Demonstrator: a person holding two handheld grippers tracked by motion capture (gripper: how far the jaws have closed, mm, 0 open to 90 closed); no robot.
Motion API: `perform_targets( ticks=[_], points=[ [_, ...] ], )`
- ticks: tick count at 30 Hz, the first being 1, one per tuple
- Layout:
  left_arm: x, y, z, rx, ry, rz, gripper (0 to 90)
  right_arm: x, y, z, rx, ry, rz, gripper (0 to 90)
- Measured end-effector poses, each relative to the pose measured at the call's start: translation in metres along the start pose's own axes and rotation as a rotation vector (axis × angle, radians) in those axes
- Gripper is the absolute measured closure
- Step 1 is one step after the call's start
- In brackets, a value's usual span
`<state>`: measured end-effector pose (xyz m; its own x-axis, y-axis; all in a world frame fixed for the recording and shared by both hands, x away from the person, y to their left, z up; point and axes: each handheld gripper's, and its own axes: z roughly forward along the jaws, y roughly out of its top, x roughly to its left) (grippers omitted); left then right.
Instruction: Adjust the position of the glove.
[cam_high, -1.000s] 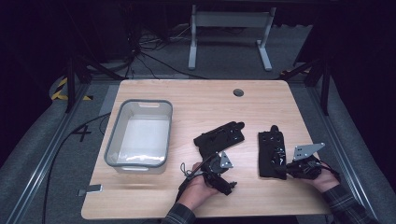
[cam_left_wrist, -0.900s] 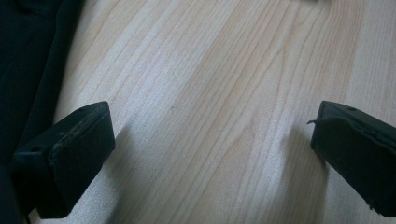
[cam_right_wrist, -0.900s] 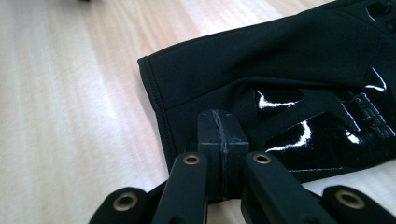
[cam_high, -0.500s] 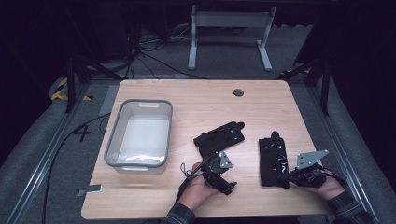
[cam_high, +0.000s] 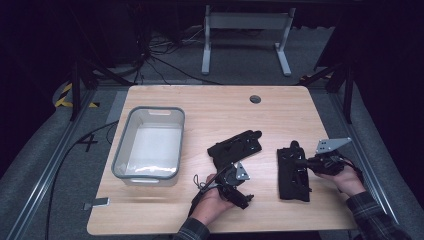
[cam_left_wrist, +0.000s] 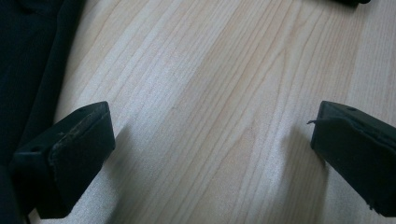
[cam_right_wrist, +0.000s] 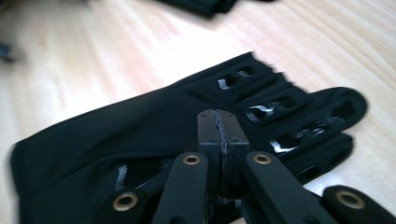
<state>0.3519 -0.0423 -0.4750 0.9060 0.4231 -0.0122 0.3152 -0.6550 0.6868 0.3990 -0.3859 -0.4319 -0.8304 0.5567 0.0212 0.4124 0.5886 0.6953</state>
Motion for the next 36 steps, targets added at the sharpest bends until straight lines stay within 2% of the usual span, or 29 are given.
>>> perform_targets(
  ticks=[4,7,10,16,24,28,32,35,36],
  points=[
    [0.0,0.0,0.0,0.0,0.0,0.0,0.0,-0.013,0.002,0.009,0.018,-0.016,0.021,90.0],
    [0.0,0.0,0.0,0.0,0.0,0.0,0.0,-0.017,0.003,0.016,0.038,-0.023,0.017,90.0],
    [0.0,0.0,0.0,0.002,0.001,-0.001,0.0,-0.018,0.002,0.022,0.059,-0.01,0.013,90.0],
    [0.0,0.0,0.0,0.002,0.003,-0.001,0.0,-0.012,0.002,0.025,0.066,0.047,-0.035,90.0],
    [0.0,0.0,0.0,0.001,0.003,-0.001,0.0,0.008,0.002,0.026,0.071,0.136,-0.106,90.0],
    [0.0,0.0,0.0,0.001,0.003,-0.001,0.0,0.015,0.001,0.026,0.073,0.167,-0.137,90.0],
    [0.0,0.0,0.0,0.001,0.003,-0.001,0.0,0.02,0.001,0.027,0.071,0.182,-0.149,90.0],
    [0.0,0.0,0.0,0.001,0.003,-0.001,0.0,0.019,-0.001,0.025,0.05,0.183,-0.122,89.7],
    [0.0,0.0,0.0,0.001,0.003,-0.001,0.0,0.019,-0.002,0.021,0.034,0.18,-0.107,87.1]
  ],
)
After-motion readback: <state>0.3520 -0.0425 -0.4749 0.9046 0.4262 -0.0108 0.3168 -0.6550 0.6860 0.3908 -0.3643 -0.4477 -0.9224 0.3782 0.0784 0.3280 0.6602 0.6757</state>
